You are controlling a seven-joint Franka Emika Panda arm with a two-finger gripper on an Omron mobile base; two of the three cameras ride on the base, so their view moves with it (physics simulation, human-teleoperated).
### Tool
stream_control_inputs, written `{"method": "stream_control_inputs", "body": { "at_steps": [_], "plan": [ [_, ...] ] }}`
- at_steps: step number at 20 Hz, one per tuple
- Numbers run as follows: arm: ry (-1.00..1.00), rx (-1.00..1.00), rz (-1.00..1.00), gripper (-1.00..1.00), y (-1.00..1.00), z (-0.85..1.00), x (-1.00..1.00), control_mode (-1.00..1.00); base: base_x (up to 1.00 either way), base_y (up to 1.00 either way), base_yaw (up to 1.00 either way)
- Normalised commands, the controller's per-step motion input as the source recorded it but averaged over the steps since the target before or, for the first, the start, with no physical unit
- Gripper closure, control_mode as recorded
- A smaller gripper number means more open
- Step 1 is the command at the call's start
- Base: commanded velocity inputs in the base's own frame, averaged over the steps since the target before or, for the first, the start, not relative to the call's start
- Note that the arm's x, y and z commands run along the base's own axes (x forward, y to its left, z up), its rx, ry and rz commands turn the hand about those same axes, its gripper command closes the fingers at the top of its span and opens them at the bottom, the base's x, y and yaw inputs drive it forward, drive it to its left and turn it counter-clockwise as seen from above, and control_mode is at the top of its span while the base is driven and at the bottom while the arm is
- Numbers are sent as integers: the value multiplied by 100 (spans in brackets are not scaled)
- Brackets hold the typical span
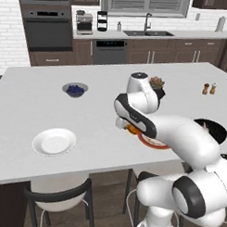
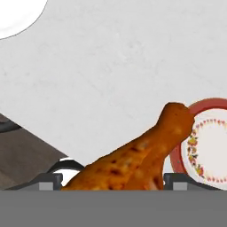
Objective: Pick the chicken drumstick and garlic from their plates and place them in the bowl. Then put the bowl in the fridge.
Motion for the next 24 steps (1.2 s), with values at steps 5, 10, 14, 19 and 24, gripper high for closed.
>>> {"method": "stream_control_inputs", "body": {
  "at_steps": [5, 10, 14, 19, 24],
  "plan": [
    [1, 4, -31, 100, -100, 7, 0, -100, 0, 0, 0],
    [0, 3, -29, 100, -100, 2, -1, -100, 0, 0, 0],
    [0, 3, -25, 100, -100, 1, -4, -100, 0, 0, 0],
    [0, 0, -24, 100, -100, 8, 0, -100, 0, 0, 0],
    [0, 0, -19, 100, -100, 5, 0, -100, 0, 0, 0]
  ]
}}
